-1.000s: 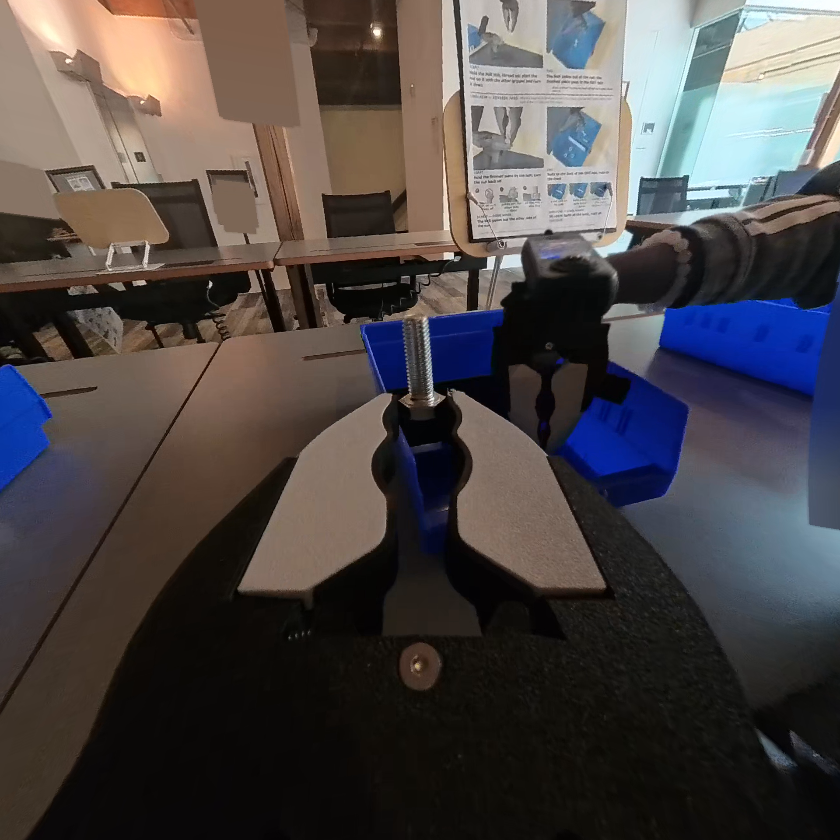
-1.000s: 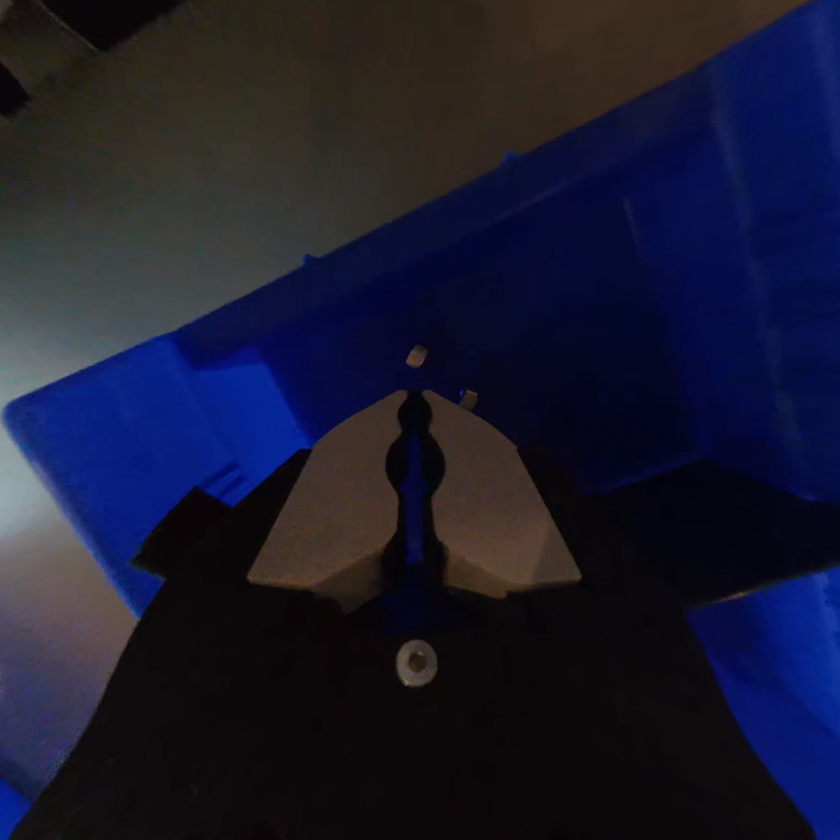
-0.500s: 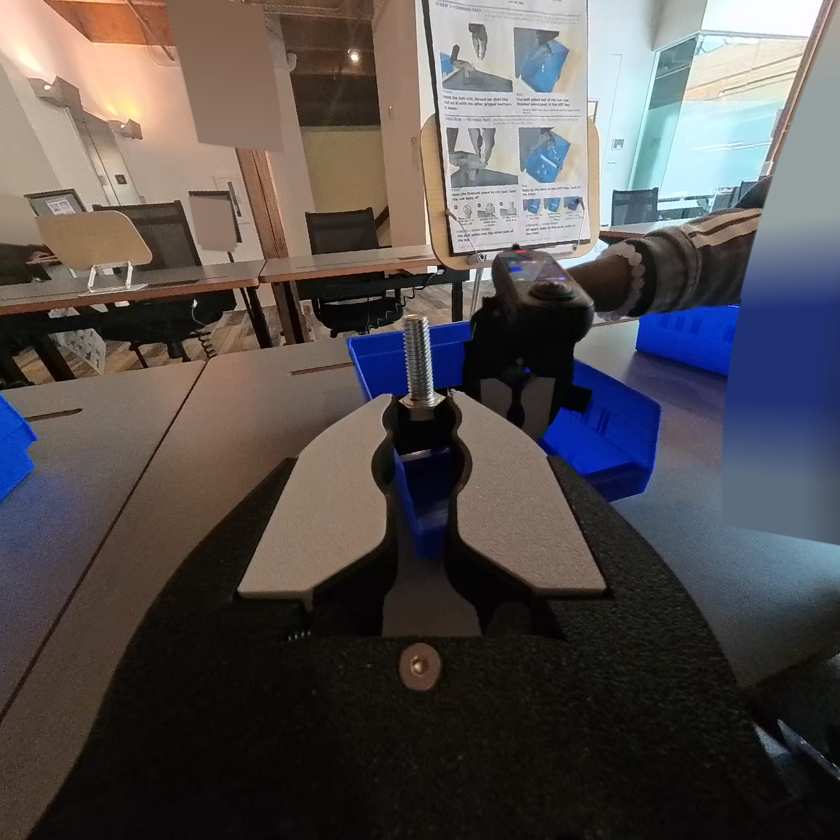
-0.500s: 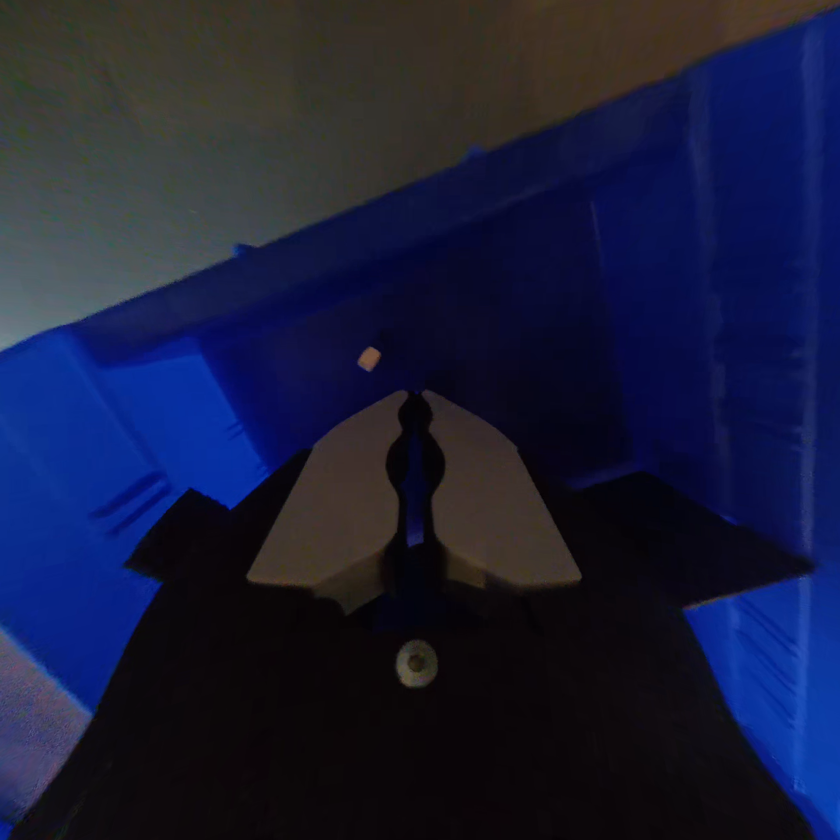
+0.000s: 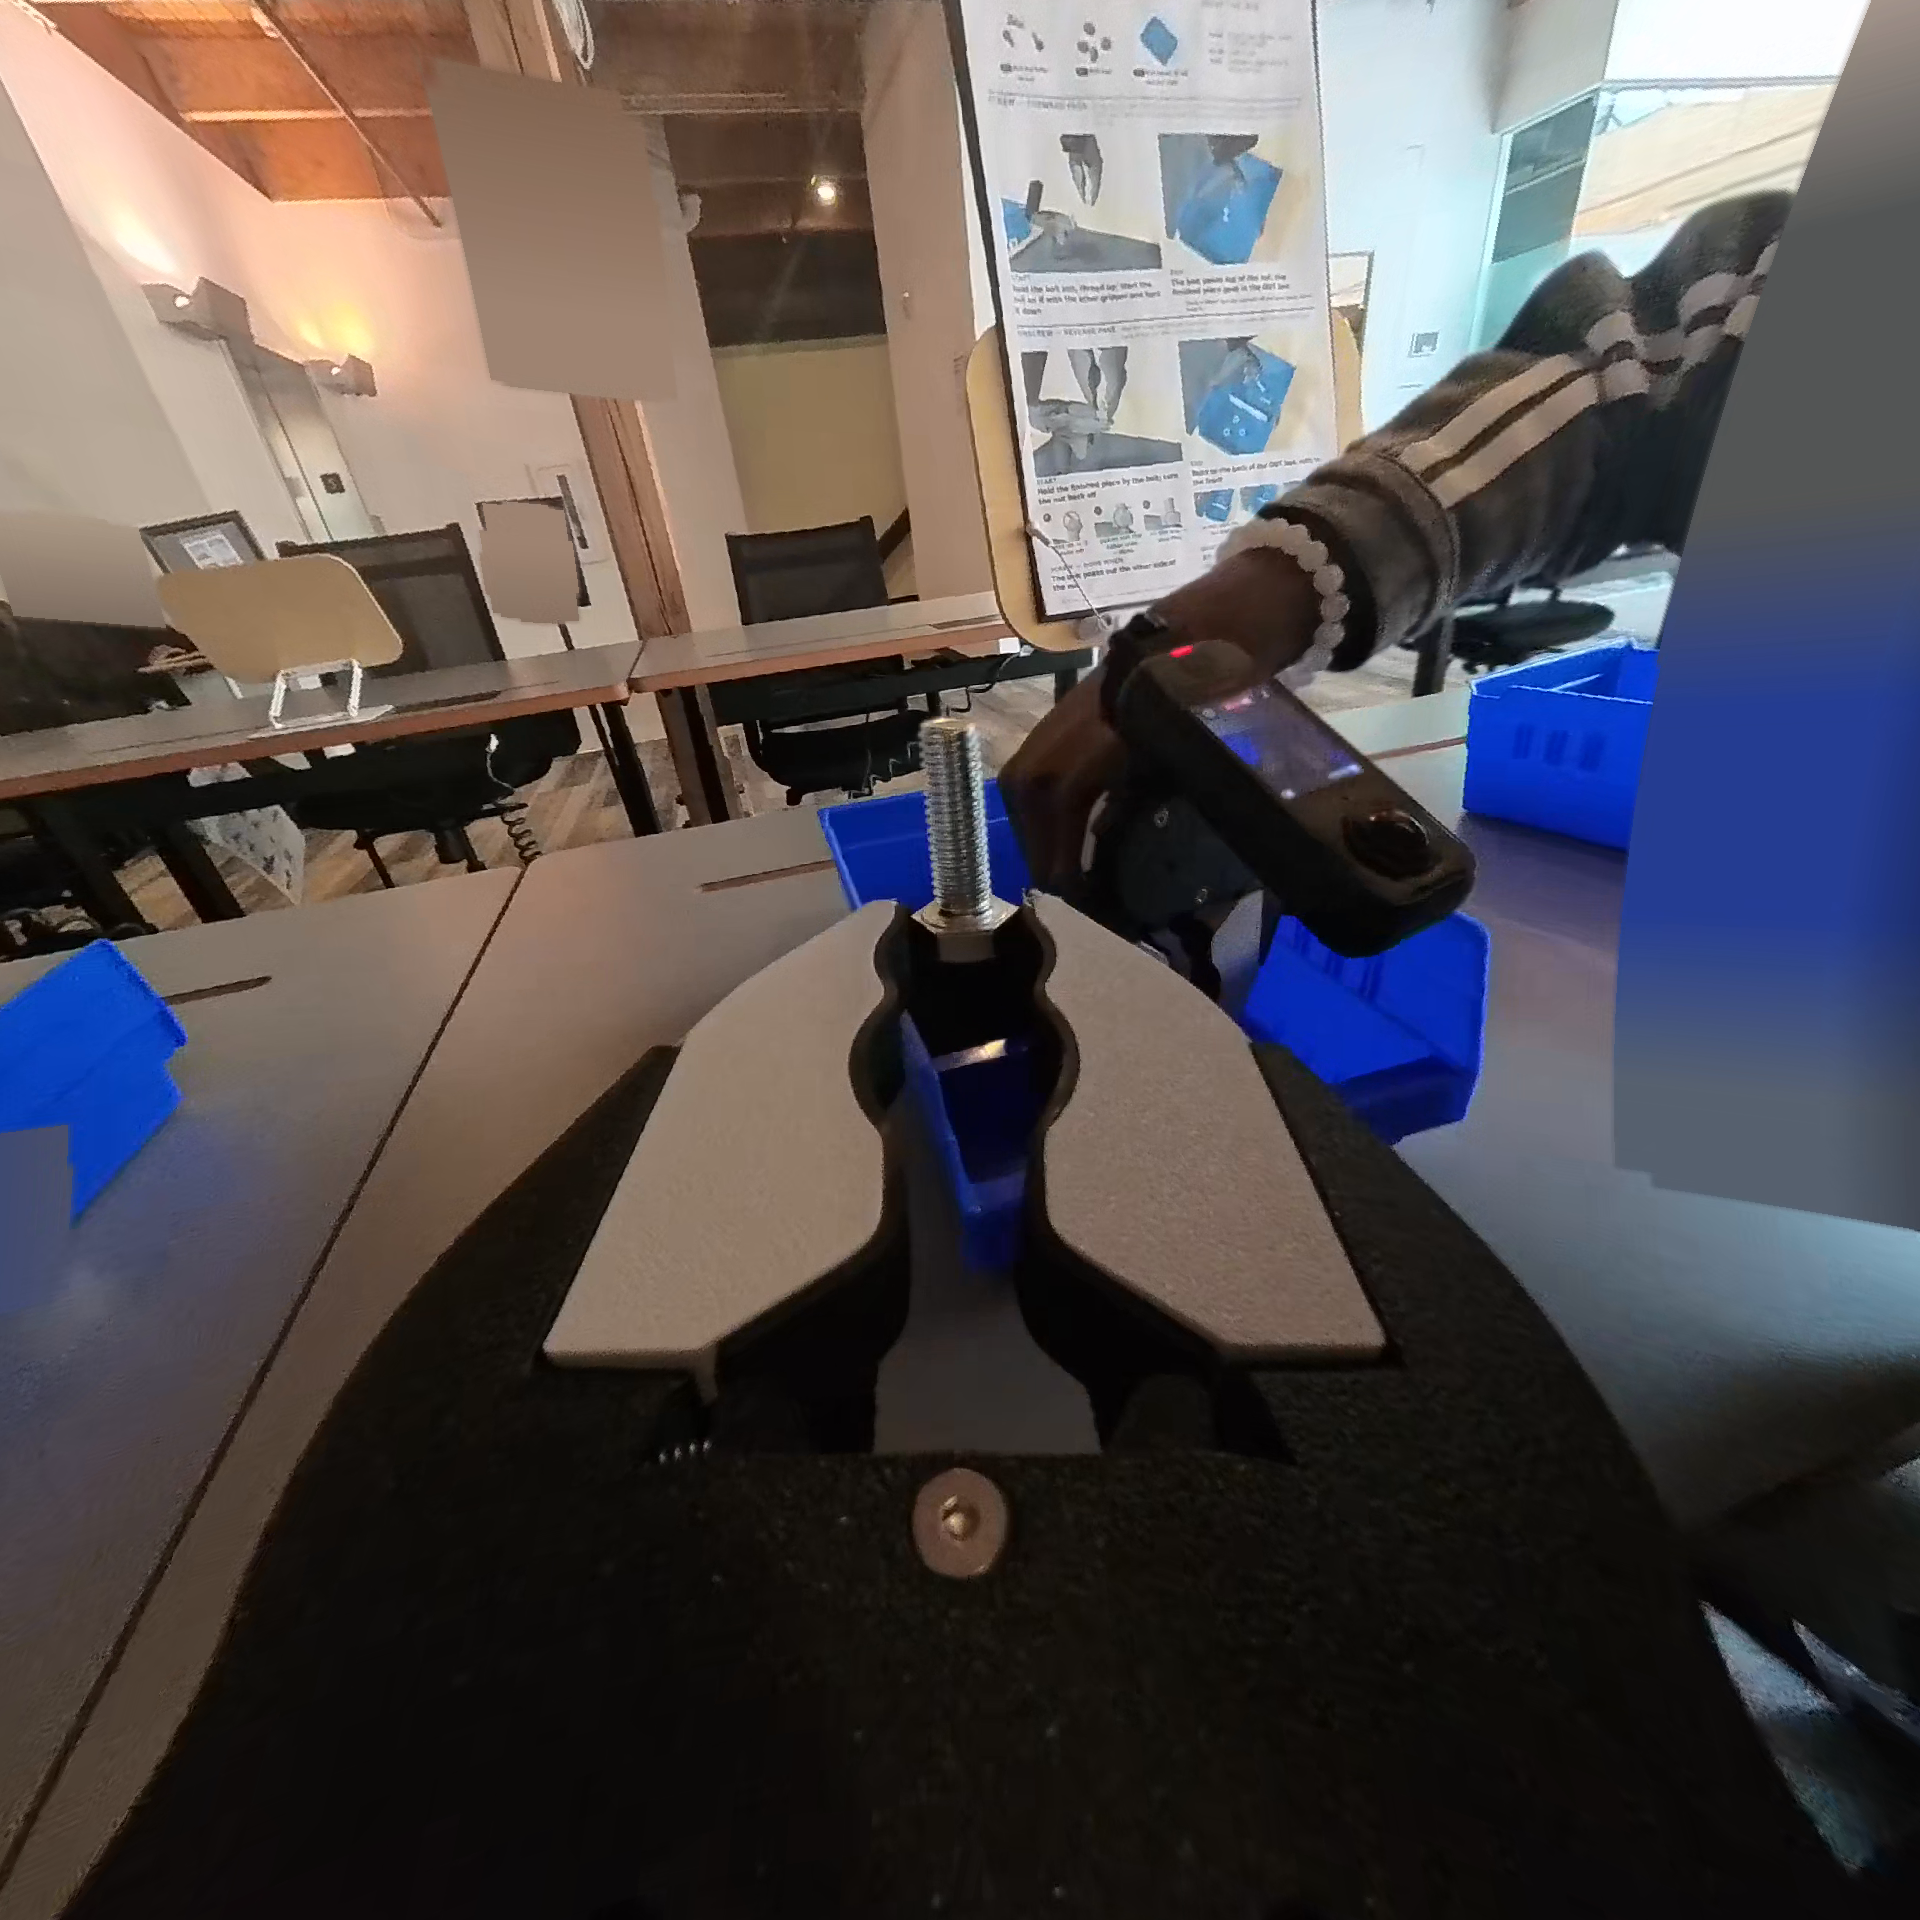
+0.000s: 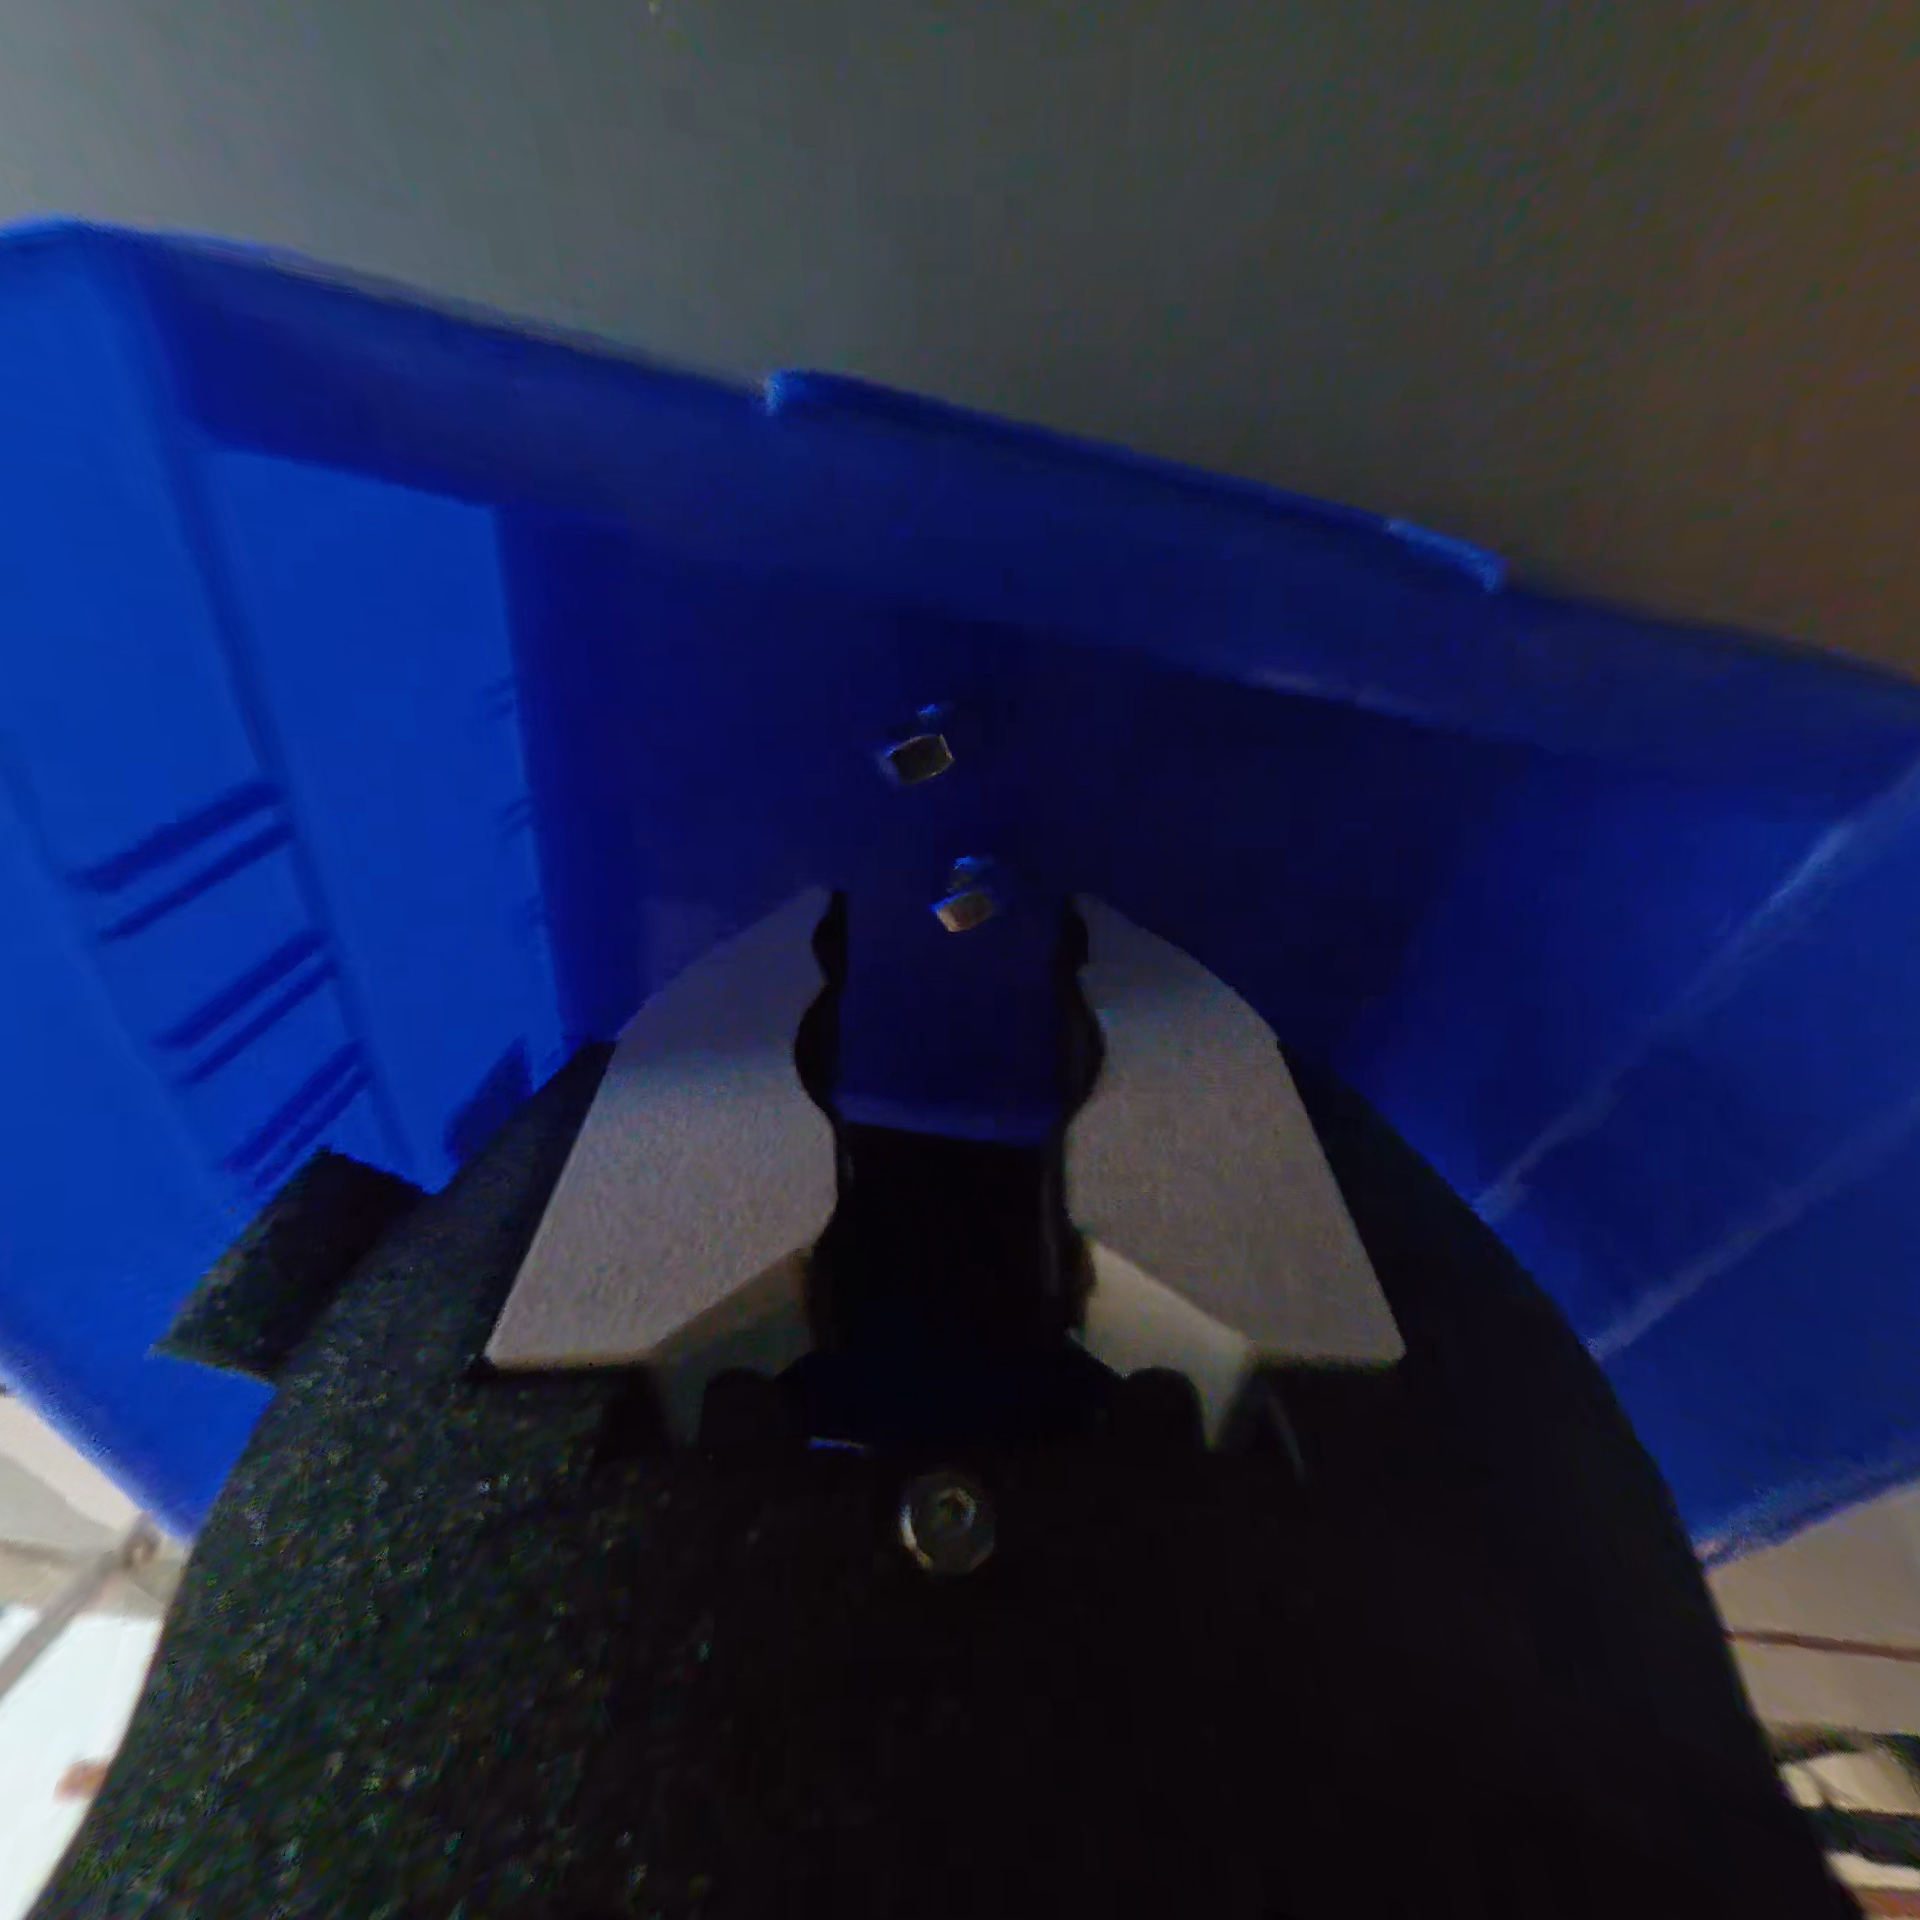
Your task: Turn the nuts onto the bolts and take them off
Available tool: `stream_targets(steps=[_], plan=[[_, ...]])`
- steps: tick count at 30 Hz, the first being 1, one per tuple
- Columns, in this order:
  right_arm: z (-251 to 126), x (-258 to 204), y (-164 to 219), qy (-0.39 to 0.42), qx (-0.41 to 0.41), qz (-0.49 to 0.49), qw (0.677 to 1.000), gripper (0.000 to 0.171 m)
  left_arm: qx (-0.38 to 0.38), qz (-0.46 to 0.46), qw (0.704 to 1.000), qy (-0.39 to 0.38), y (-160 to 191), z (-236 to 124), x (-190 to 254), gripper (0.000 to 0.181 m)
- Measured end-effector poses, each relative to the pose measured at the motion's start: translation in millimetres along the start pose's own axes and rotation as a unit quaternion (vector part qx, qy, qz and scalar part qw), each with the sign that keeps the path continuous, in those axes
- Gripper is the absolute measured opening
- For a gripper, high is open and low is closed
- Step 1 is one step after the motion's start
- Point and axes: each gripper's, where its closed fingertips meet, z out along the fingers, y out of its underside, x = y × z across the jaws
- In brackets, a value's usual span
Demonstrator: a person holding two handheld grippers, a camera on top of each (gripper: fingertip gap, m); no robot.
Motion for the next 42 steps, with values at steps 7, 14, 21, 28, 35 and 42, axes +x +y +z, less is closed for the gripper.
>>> stream_targets(steps=[7, 14, 21, 28, 35, 42], plan=[[8.4, -0.5, 4.4, 0.024, -0.027, -0.078, 0.996, 0.031, 0.000, -0.005, 1.000, 0.003, 2.4, -3.5, -3.8, 0.019], [11.0, 4.7, 2.5, 0.040, -0.022, -0.101, 0.994, 0.029, 0.004, -0.004, 1.000, 0.004, 0.8, -6.1, -3.8, 0.018], [16.1, 5.5, 1.8, 0.030, -0.022, -0.110, 0.993, 0.026, 0.000, -0.002, 1.000, 0.007, 2.6, -4.2, -3.0, 0.019], [3.3, 14.3, -1.2, 0.066, 0.032, -0.031, 0.997, 0.020, -0.005, -0.008, 1.000, 0.011, 7.7, -0.3, -4.6, 0.019], [-94.8, 36.1, -9.9, 0.240, 0.210, 0.209, 0.925, 0.019, 0.000, -0.020, 0.999, 0.026, 10.1, 9.8, 0.4, 0.018], [-174.1, -1.6, -20.0, 0.373, 0.312, 0.384, 0.784, 0.019, 0.013, -0.019, 0.996, 0.086, 2.9, 32.8, 39.2, 0.019]])
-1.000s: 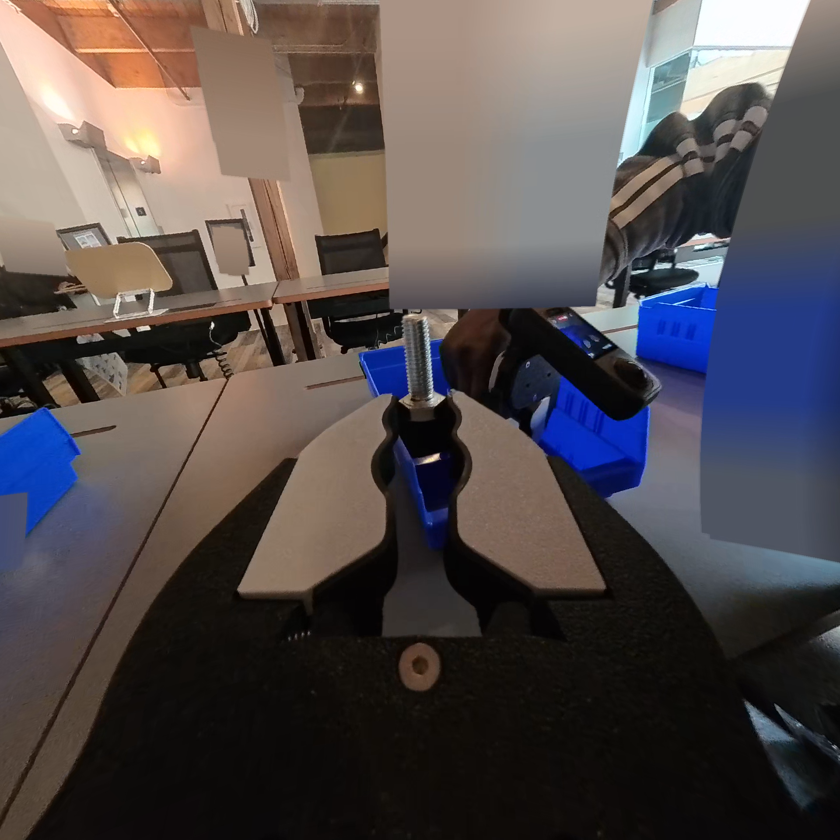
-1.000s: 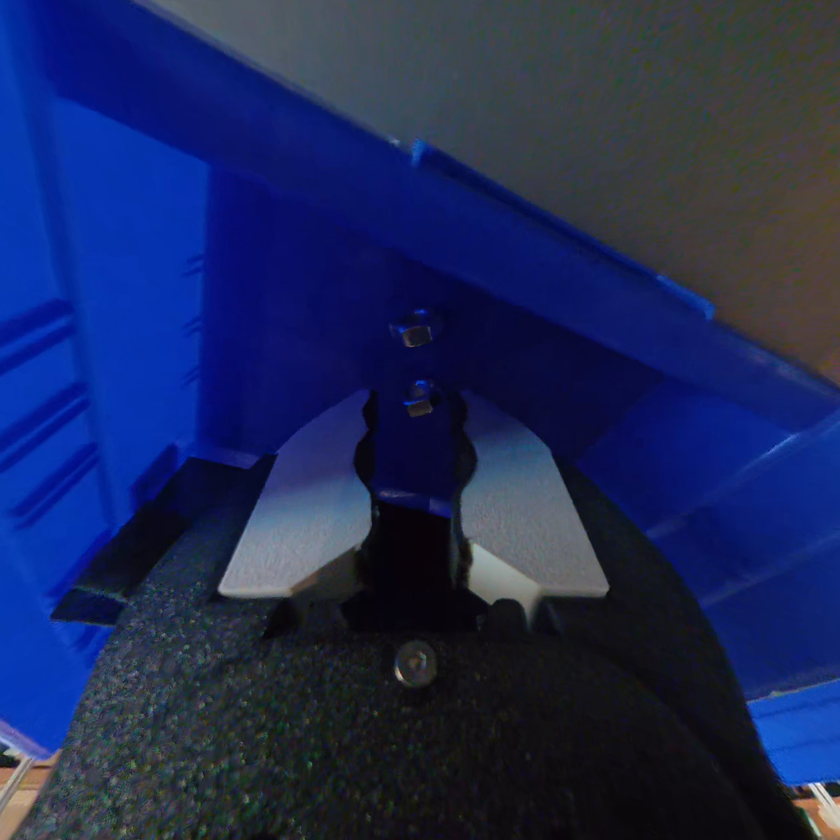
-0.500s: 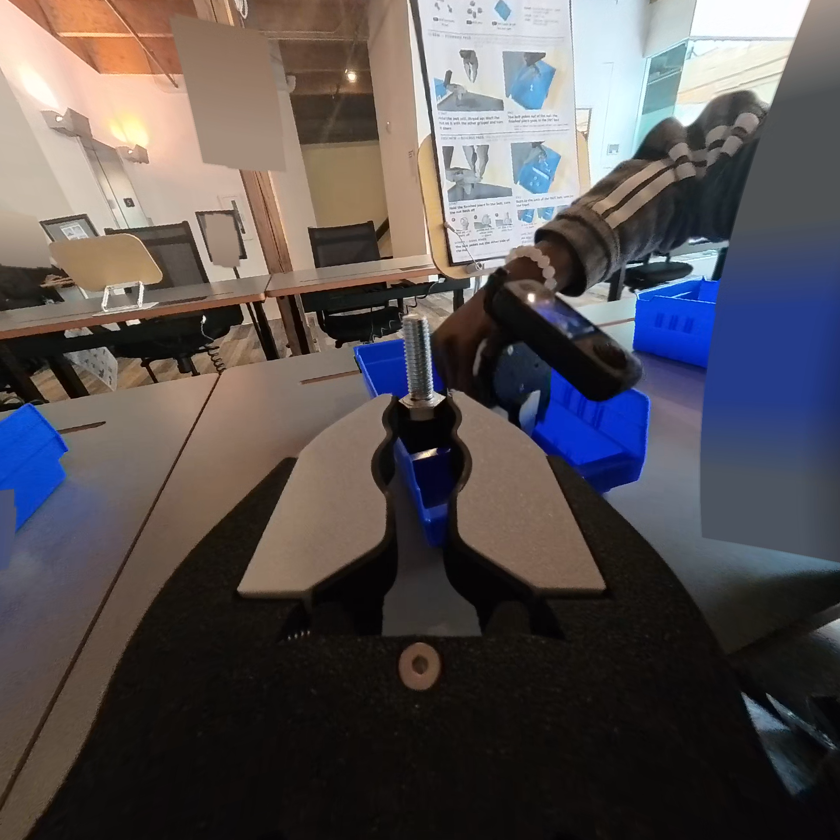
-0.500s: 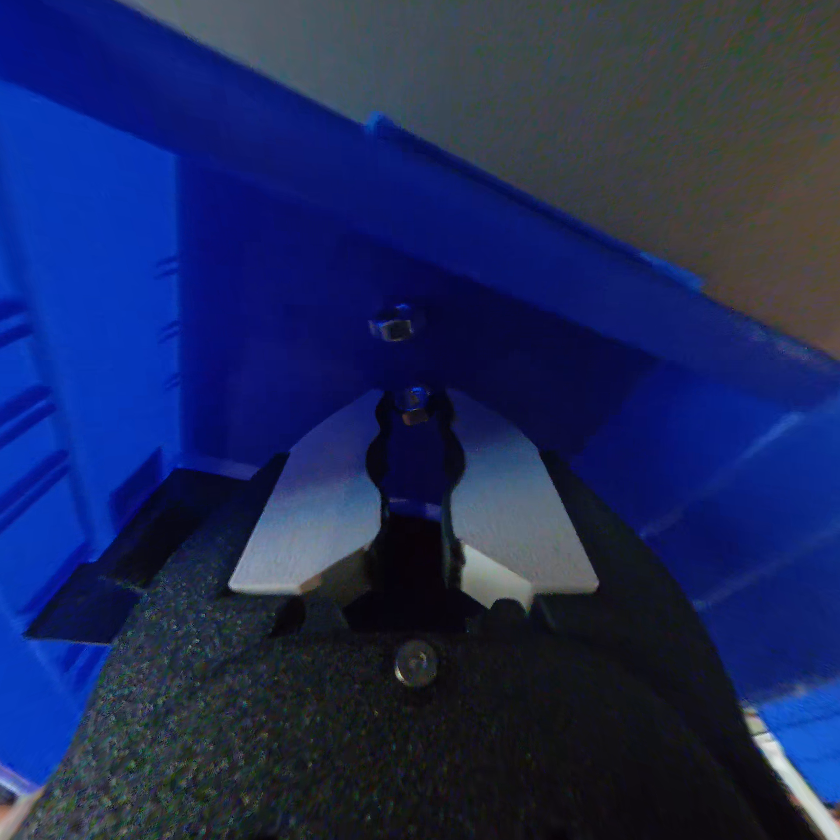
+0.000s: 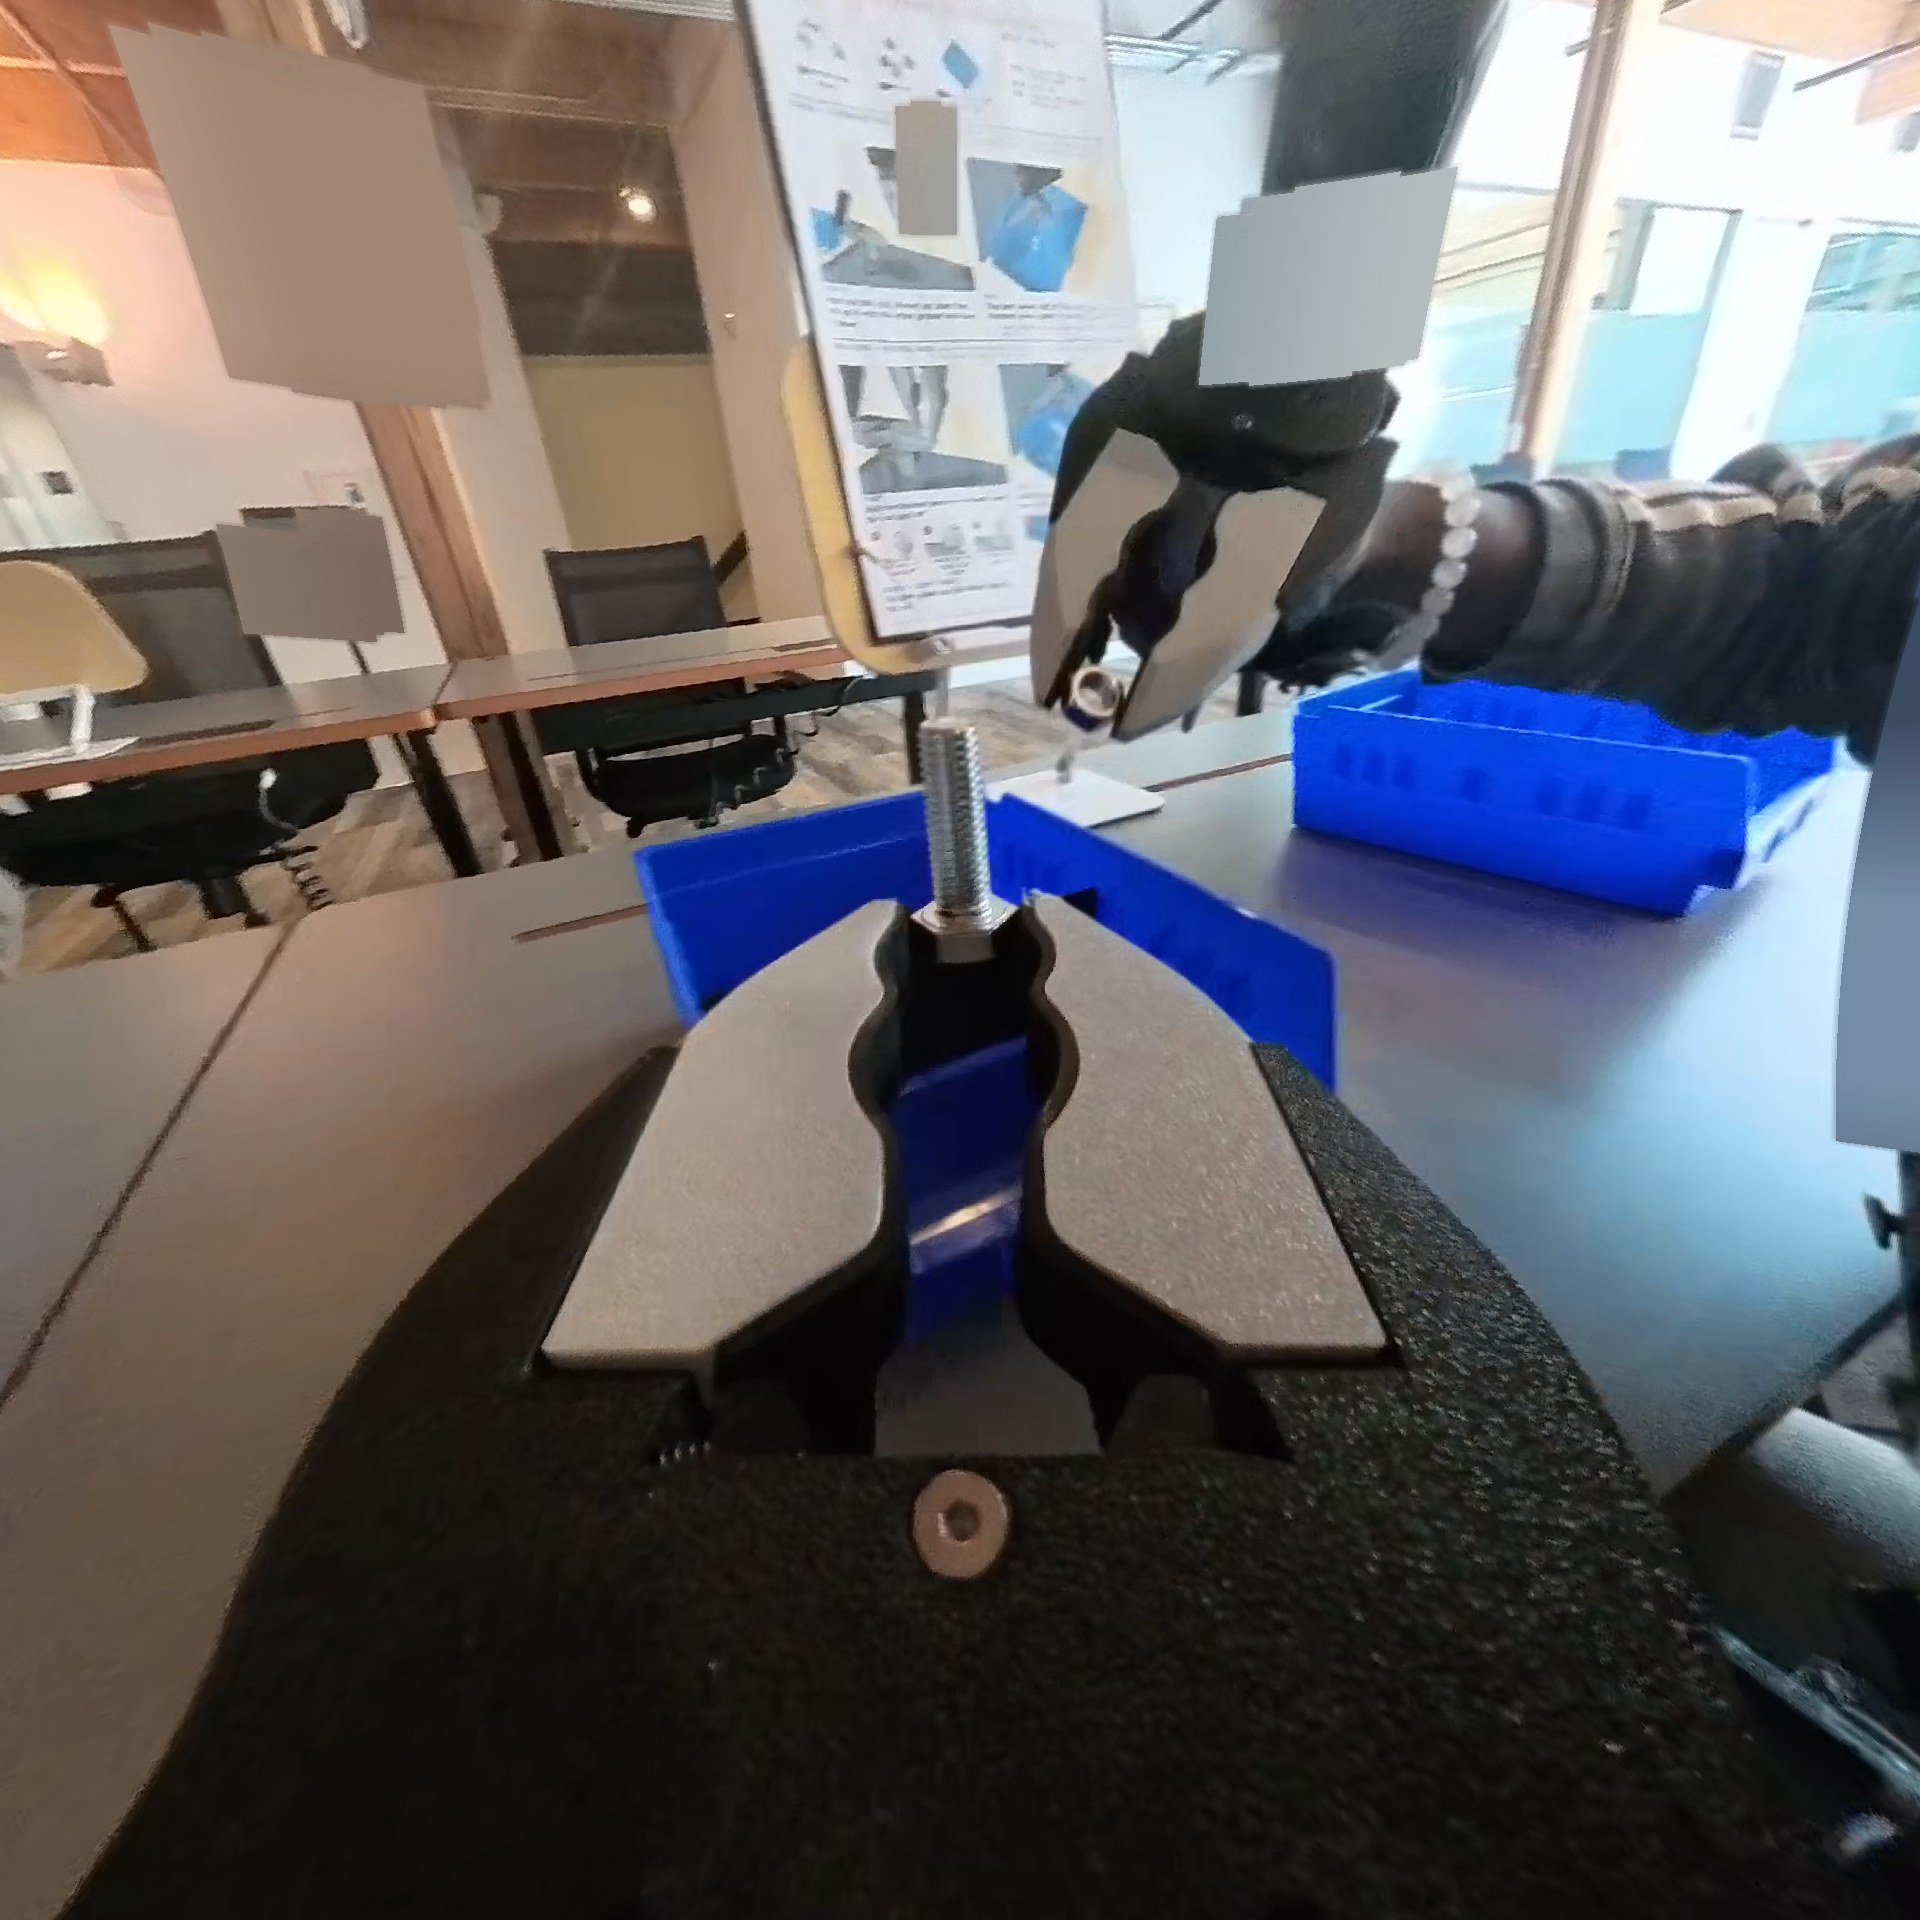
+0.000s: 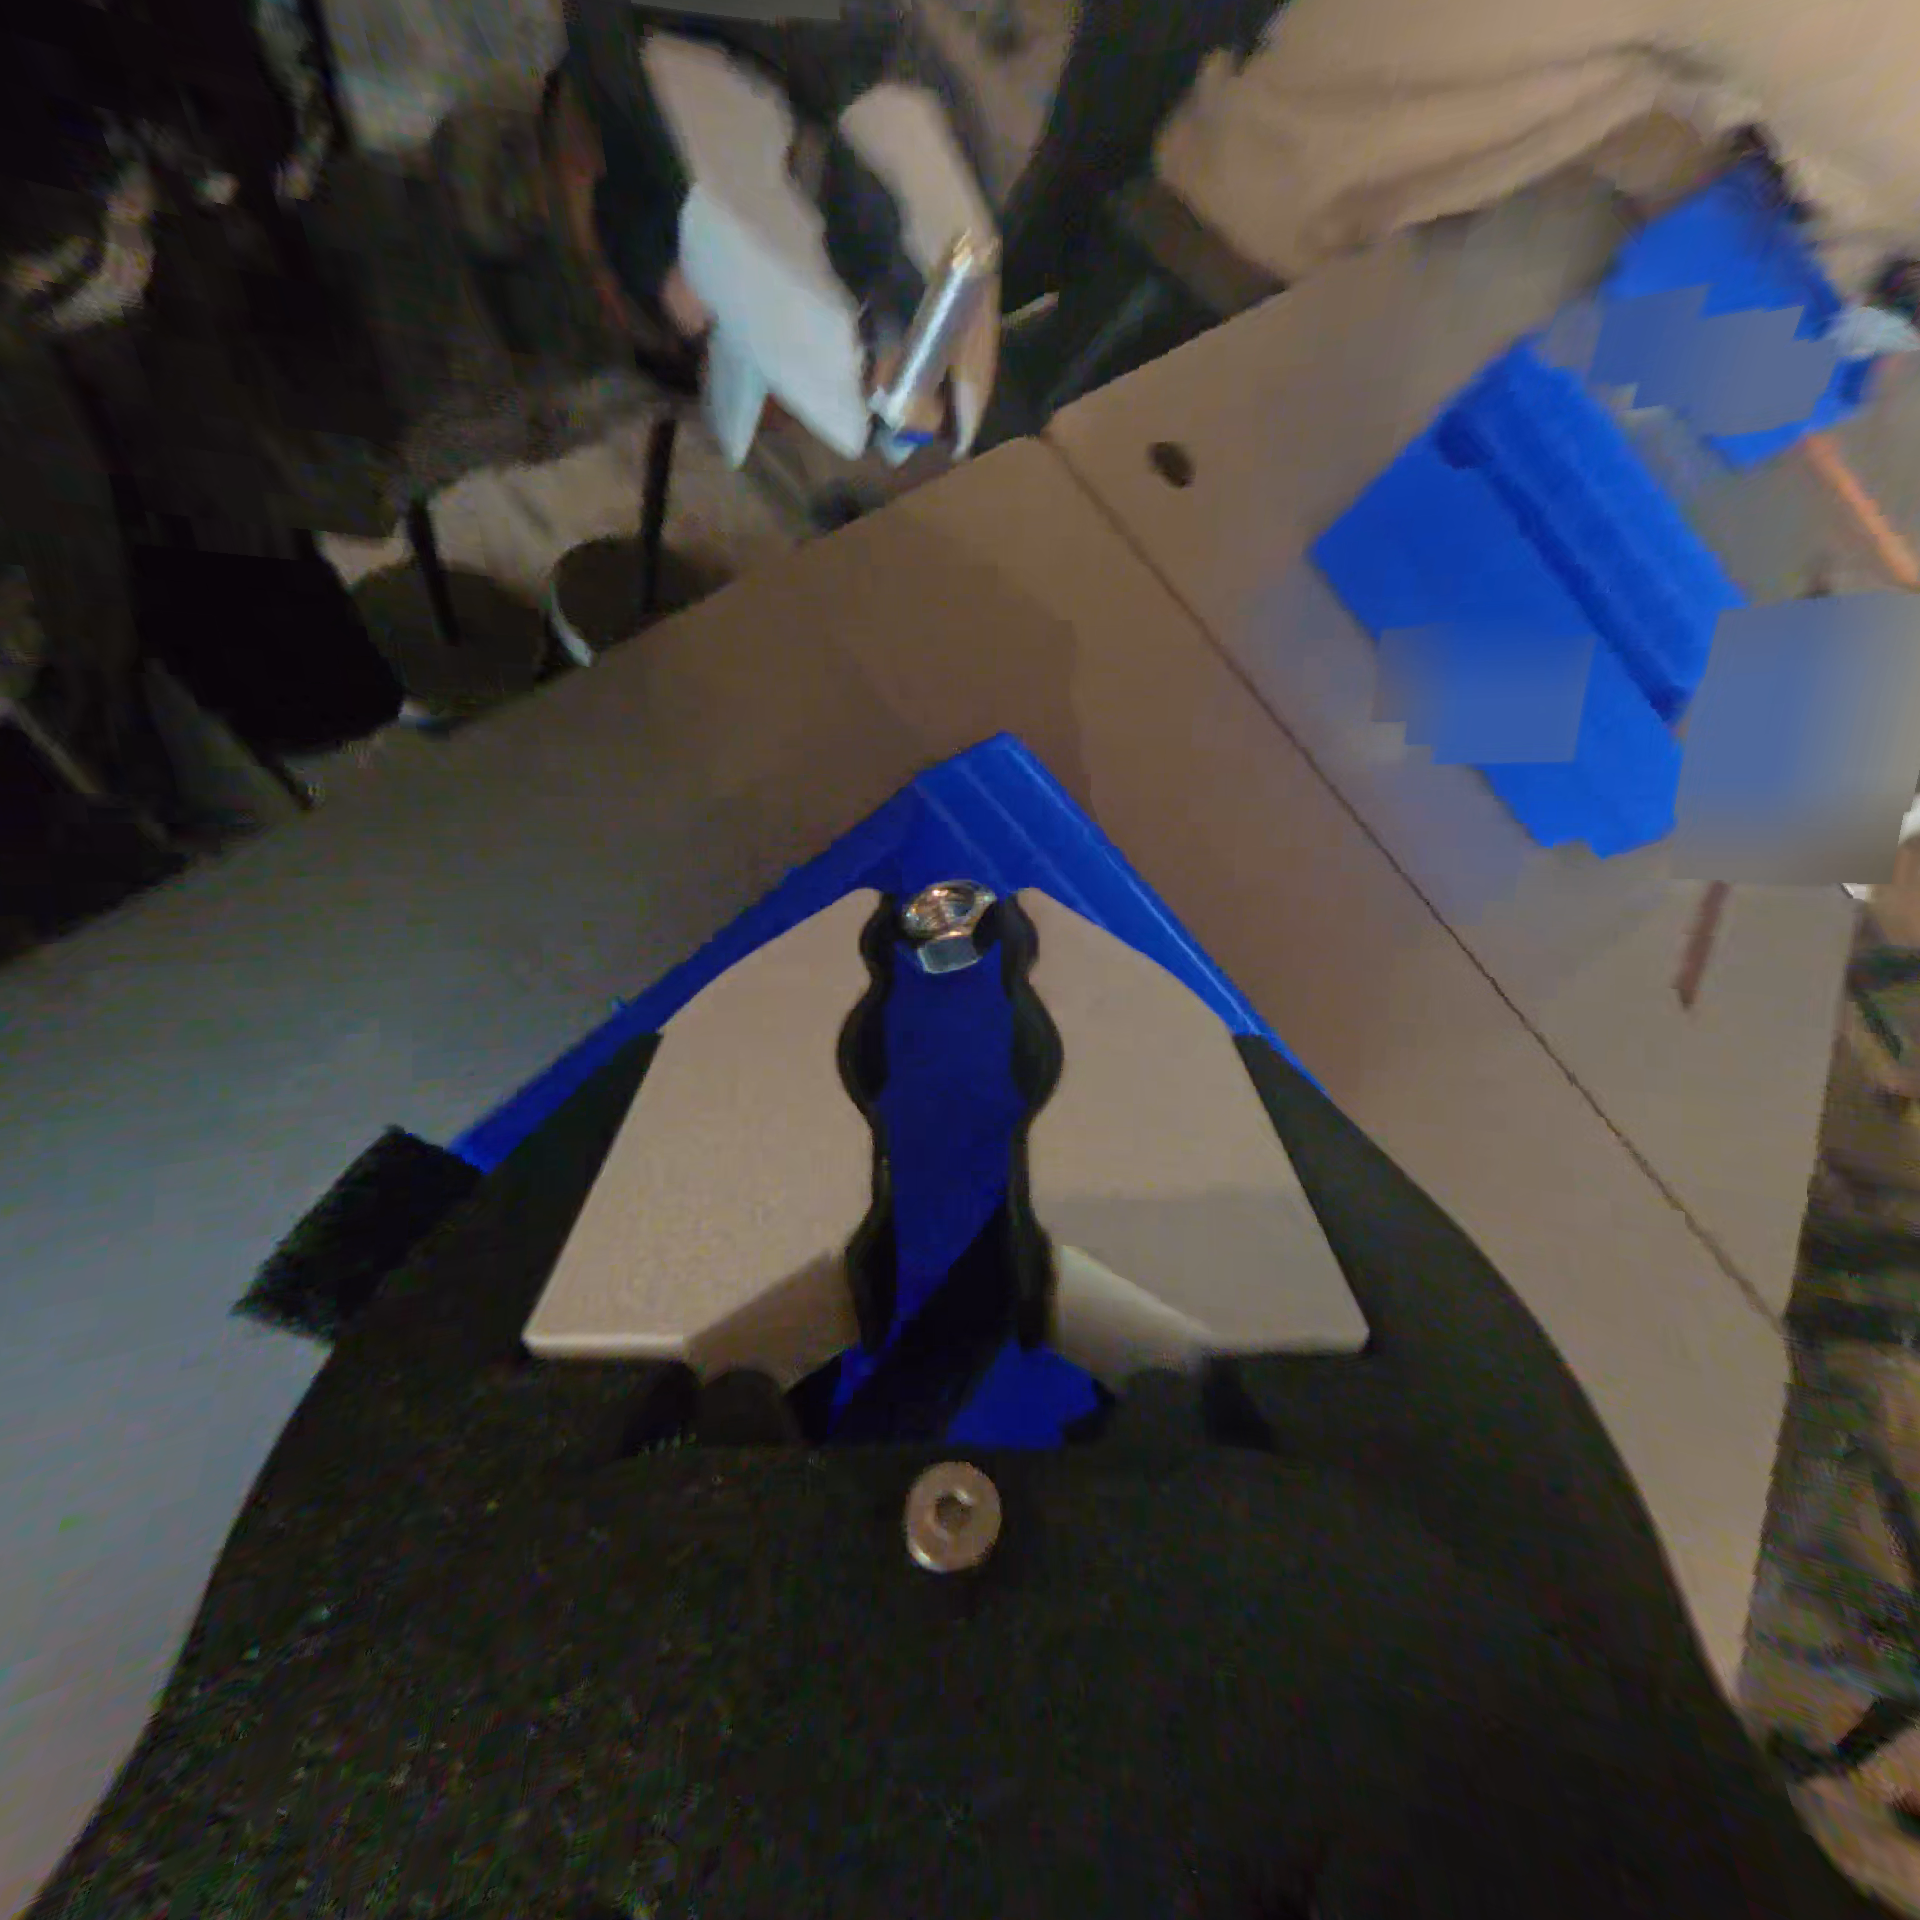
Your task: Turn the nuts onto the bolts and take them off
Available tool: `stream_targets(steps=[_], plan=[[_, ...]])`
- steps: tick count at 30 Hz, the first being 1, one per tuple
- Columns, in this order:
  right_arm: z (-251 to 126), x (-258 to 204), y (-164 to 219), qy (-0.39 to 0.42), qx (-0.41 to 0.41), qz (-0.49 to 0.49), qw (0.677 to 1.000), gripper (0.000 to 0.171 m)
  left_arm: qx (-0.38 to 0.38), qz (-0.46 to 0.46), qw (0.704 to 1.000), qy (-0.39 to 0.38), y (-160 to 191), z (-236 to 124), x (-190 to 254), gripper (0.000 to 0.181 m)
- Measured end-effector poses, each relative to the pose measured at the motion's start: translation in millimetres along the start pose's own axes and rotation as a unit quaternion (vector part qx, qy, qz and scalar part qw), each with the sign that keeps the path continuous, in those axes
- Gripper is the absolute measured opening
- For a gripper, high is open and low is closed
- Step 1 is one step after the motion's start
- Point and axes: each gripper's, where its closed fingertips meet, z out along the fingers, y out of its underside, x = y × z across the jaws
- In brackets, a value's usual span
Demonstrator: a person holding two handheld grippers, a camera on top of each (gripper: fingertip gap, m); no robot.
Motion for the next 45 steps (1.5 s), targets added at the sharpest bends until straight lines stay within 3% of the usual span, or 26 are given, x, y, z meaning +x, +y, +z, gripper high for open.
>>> stream_targets(steps=[8, 14, 20, 24, 28, 33, 42, 45], plan=[[-84.9, -58.2, -27.6, 0.096, 0.158, 0.217, 0.959, 0.019, 0.014, 0.012, 0.994, 0.106, -6.4, 47.6, 78.7, 0.019], [-145.4, -110.7, -28.4, 0.142, 0.250, 0.300, 0.910, 0.019, 0.004, 0.001, 0.977, 0.215, 6.7, 90.4, 164.9, 0.019], [-179.3, -152.4, -8.7, 0.182, 0.276, 0.331, 0.884, 0.019, 0.019, -0.046, 0.946, 0.319, 16.6, 123.4, 232.2, 0.019], [-184.0, -178.2, 7.0, 0.184, 0.267, 0.333, 0.885, 0.018, 0.057, -0.064, 0.899, 0.430, 20.0, 130.4, 272.8, 0.019], [-178.1, -204.8, 17.1, 0.144, 0.253, 0.324, 0.900, 0.018, 0.085, -0.058, 0.817, 0.567, 30.3, 119.9, 306.6, 0.019], [-171.4, -228.0, 20.3, 0.090, 0.252, 0.305, 0.914, 0.018, 0.051, -0.075, 0.761, 0.643, 48.5, 125.6, 317.6, 0.019], [-162.3, -231.0, 41.1, 0.070, 0.251, 0.344, 0.902, 0.018, 0.027, -0.057, 0.764, 0.642, 63.2, 146.3, 326.3, 0.019], [-159.8, -235.2, 46.6, 0.056, 0.259, 0.355, 0.896, 0.018, 0.026, -0.064, 0.752, 0.656, 64.4, 142.1, 327.5, 0.019]])
